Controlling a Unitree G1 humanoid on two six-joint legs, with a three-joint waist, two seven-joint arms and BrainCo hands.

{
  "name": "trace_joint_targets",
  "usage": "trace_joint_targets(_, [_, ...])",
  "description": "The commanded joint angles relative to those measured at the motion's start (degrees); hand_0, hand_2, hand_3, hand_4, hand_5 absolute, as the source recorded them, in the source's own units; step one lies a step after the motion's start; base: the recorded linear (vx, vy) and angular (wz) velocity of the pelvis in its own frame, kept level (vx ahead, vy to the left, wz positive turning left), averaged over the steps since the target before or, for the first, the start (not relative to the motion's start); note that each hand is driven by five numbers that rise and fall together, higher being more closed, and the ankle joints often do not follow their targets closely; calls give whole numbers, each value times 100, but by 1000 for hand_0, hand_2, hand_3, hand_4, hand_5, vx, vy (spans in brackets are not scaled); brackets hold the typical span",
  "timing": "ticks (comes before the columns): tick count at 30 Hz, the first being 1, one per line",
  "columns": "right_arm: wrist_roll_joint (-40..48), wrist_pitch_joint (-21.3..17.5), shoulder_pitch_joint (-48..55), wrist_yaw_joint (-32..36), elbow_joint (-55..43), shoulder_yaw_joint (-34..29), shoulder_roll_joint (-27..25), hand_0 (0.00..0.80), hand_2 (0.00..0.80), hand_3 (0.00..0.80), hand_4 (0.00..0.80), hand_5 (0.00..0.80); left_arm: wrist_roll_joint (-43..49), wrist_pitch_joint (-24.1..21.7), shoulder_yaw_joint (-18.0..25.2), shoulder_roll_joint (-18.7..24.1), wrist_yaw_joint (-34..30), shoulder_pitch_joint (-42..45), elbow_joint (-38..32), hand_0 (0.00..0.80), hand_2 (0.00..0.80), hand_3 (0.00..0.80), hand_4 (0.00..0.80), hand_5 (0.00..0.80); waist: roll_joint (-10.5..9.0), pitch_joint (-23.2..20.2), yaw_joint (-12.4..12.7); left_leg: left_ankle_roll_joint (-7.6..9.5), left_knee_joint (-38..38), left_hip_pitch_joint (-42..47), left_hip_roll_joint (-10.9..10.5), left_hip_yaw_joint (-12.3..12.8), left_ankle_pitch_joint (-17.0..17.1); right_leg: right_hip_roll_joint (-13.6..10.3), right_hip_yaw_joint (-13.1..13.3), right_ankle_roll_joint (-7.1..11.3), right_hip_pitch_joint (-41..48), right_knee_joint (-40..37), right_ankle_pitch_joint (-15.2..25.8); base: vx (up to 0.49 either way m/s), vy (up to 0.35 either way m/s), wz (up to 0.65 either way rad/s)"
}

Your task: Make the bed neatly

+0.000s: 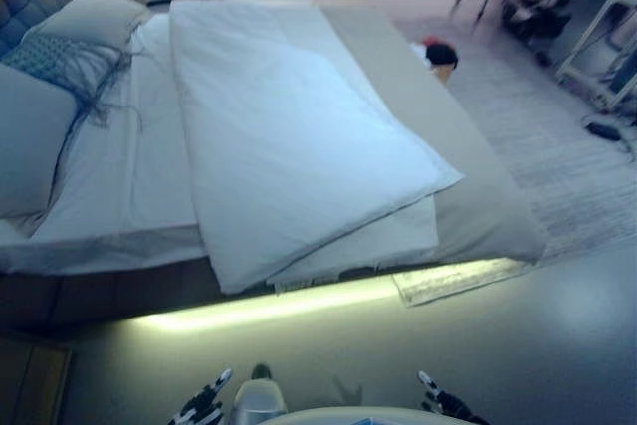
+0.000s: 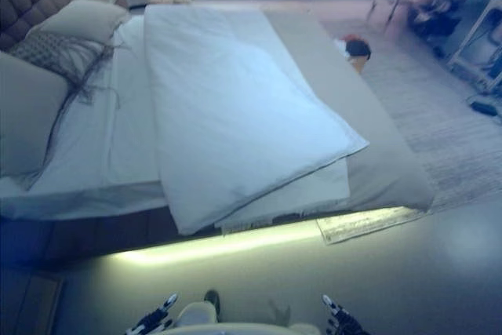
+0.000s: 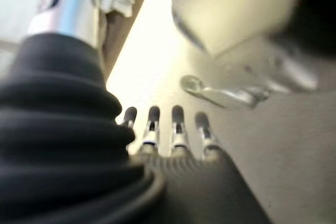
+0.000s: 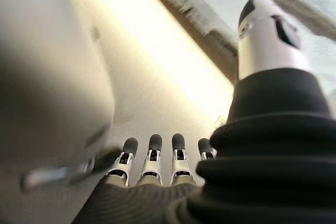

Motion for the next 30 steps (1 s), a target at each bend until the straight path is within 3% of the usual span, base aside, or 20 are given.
trace_joint_targets(1, [211, -131, -203, 91, -241, -120, -392, 0, 0, 0, 0, 0, 186, 65, -291, -131, 26, -255, -47, 0, 0, 0, 0, 0, 357, -216, -66, -36, -188, -548, 354, -302, 532, 66, 124, 290, 564, 702, 260, 271, 300, 15])
trace_joint_targets(4, [242, -148, -210, 131, -318, -56, -381, 0, 0, 0, 0, 0, 256, 121, -530, -28, 1, -477, -57, 0, 0, 0, 0, 0, 371, -266, -151, 206, -259, -460, 50, -276, 380, -129, 268, 285, 89, 1498, 960, 273, 306, 5])
trace_joint_targets(5, [223, -118, -217, 105, -314, -48, -395, 0, 0, 0, 0, 0, 258, 125, -553, 1, 9, -501, -62, 0, 0, 0, 0, 0, 393, -263, -177, 245, -276, -418, 9, -266, 351, -99, 317, 261, -89, 1661, 993, 275, 257, 7])
trace_joint_targets(8, [161, -39, -217, 122, -208, 22, -436, 0, 0, 0, 0, 0, 164, 138, -618, 93, -5, -580, -50, 0, 0, 0, 0, 0, 458, -214, -372, 285, -462, -159, -69, -252, 304, 478, 415, 126, -826, 1551, 711, 248, 130, 4])
trace_joint_targets(10, [202, -65, -226, 158, -122, 100, -407, 0, 0, 0, 0, 0, 131, 96, -642, 78, 7, -666, -48, 0, 0, 0, 0, 0, 453, -124, -493, 233, -654, 51, -135, -326, 286, 1010, 369, 8, -1376, 821, 533, 161, -40, 11])
trace_joint_targets(12, [383, -79, -243, 243, -117, 106, -367, 0, 0, 0, 0, 0, 177, 31, -617, 54, -38, -693, -59, 0, 0, 0, 0, 0, 358, -23, -584, 235, -691, 122, -252, -403, 142, 1179, 446, 58, -1783, 109, 916, 94, -107, 1])
trace_joint_targets(14, [557, -76, -320, 232, -138, 121, -309, 0, 0, 0, 0, 0, 270, -23, -635, 0, -49, -756, -91, 0, 0, 0, 0, 0, 301, 88, -716, 301, -582, 155, -315, -443, -93, 1301, 651, 53, -2232, -32, 1216, 92, -109, 25])
trace_joint_targets(17, [538, -92, -345, 95, -172, 109, -289, 0, 0, 0, 0, 0, 249, -51, -655, -153, -14, -728, -91, 0, 0, 0, 0, 0, 273, 91, -768, 378, -258, 181, -382, -538, -246, 1370, 781, -75, -1968, 130, 1056, 212, -97, 68])
trace_joint_targets(21, [616, -227, -343, 164, -328, 179, -268, 0, 0, 0, 0, 0, 485, 14, -690, -330, -97, -541, -73, 0, 0, 0, 0, 0, 207, -111, -685, 330, -199, 491, -317, -502, -364, 1363, 518, -176, -1354, -77, 882, 295, -107, 48])
trace_joint_targets(24, [553, -184, -417, 262, -462, 238, -288, 0, 0, 0, 0, 0, 402, -52, -756, -363, -32, -533, -53, 0, 0, 0, 0, 0, 198, -197, -680, 242, 294, 492, -319, -473, -469, 1368, 426, -270, -1201, -44, 733, 234, -41, 14])
trace_joint_targets(27, [621, -185, -498, 403, -518, 309, -333, 0, 0, 0, 0, 0, 325, -128, -785, -372, -70, -516, -113, 0, 0, 0, 0, 0, 223, -145, -594, 60, 776, 220, -82, -530, -118, 1360, 357, -346, -1062, 1, 604, 179, 54, 17])
trace_joint_targets(30, [820, -240, -605, 512, -532, 283, -367, 0, 0, 0, 0, 0, 310, -125, -753, -366, -46, -495, -86, 0, 0, 0, 0, 0, 298, -95, -523, -124, 71, 254, 343, -620, 205, 1286, 314, -286, -952, 21, 469, 190, 202, 5])
